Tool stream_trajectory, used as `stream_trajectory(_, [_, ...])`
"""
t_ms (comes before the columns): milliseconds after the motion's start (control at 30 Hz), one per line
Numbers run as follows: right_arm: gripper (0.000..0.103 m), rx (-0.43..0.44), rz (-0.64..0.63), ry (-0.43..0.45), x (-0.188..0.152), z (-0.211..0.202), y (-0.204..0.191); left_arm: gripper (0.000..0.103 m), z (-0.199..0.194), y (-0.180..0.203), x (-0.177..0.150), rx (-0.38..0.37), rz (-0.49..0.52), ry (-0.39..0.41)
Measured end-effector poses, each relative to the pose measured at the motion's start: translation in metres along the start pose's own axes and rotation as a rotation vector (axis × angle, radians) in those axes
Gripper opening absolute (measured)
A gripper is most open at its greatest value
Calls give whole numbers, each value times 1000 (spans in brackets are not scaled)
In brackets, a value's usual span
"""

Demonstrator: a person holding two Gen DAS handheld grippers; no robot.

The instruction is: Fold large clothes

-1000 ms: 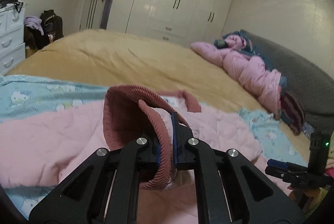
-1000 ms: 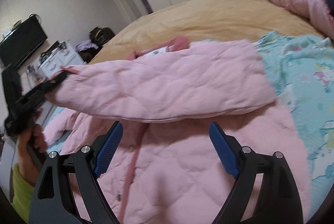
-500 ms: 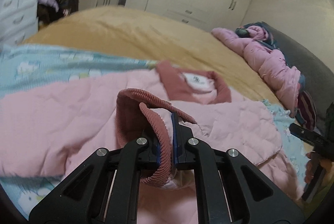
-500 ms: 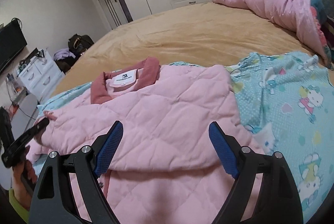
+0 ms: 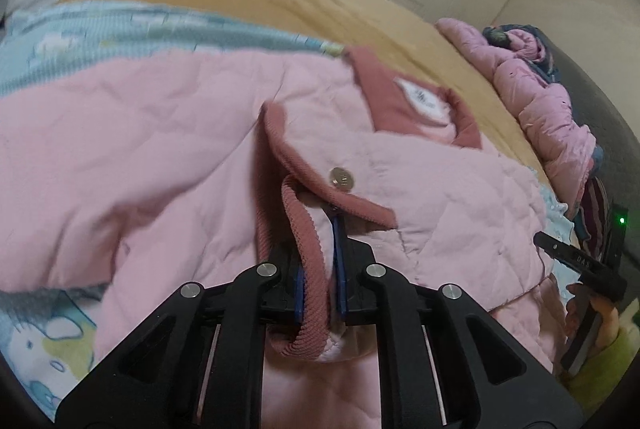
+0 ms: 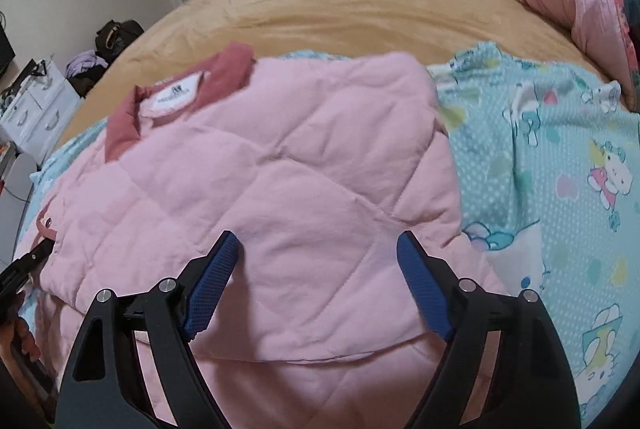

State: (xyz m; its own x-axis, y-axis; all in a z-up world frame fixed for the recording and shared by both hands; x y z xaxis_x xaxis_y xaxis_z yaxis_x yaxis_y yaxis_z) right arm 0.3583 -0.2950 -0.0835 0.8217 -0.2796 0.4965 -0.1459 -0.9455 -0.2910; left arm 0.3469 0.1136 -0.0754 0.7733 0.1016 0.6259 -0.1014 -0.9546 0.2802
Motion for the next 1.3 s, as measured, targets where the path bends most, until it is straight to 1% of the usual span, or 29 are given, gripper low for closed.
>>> stream_trajectory(133, [80,-11,-2,-19,-3,10,3,7,8,-1,-6,0,-3,-28])
stream_trajectory(267, [80,-5,18,-4,-6,12,5,8,10,-4,-9,-14,-14,-28])
stream_trajectory(300, [80,-19,8,6,-9,9,2,8,10,-4,-10,-13,-11,-26])
stream_trajectory(367, [82,-19,0,23,-13,2,0,8,7,-1,-10,2,8,-26])
stream_trajectory(433, [83,-2,0,38,-15,-7,-2,10,5,3,-9,21,27,-27])
stream_trajectory(467, [86,23,10,50,-17,-14,-3,11,3,5,-8,27,32,-28])
stream_trajectory(533, [93,66,29,68,-20,-25,-4,23,-3,9,-7,27,35,-23])
stream_trajectory(567, [94,81,35,73,-22,-30,-4,27,-6,10,-7,26,33,-18])
stream_trajectory(633, [94,103,37,77,-24,-37,-6,41,-14,13,-7,28,30,-8])
stream_trajectory(667, [95,109,35,81,-26,-41,-8,45,-16,14,-7,29,31,-5])
stream_trajectory(700, [95,115,33,83,-27,-43,-9,57,-20,16,-7,30,31,2])
stream_trajectory(733, [95,117,32,86,-29,-45,-11,77,-25,17,-6,35,25,11])
stream_trajectory(767, [95,120,30,87,-30,-48,-12,88,-28,17,-6,41,16,19])
stream_trajectory(800, [95,129,27,88,-31,-51,-14,94,-35,16,-6,47,-5,38])
stream_trajectory(867, [95,146,25,96,-34,-57,-18,94,-43,14,-6,39,-26,48])
stream_trajectory(900, [95,155,23,97,-36,-60,-19,94,-48,12,-5,48,-33,54])
stream_trajectory(1000, [95,179,8,100,-42,-69,-28,94,-63,4,-4,125,-50,63])
stream_trajectory(1067, [95,195,-7,99,-45,-74,-36,94,-71,-1,-4,148,-74,66])
stream_trajectory(1133, [95,208,-20,101,-47,-78,-43,94,-79,-6,-4,154,-91,77])
stream_trajectory(1200, [95,218,-34,106,-48,-83,-51,94,-84,-8,-4,169,-93,82])
stream_trajectory(1300, [95,238,-54,113,-49,-90,-64,94,-93,-8,-3,208,-58,53])
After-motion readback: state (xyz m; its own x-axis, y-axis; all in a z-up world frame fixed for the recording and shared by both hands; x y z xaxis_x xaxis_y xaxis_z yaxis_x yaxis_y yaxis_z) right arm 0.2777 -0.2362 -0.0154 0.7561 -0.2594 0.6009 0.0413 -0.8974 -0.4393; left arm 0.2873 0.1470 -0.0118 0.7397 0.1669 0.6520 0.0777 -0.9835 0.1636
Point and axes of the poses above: each gripper's, at about its wrist camera, not at the fingertips, and z roughly the way its jaws point, y to its right, x to its top, the point moved 2 cm from there along z, roughly the way its jaws point, and after that the axes turned 10 degrees about z, right-handed, at the moved point
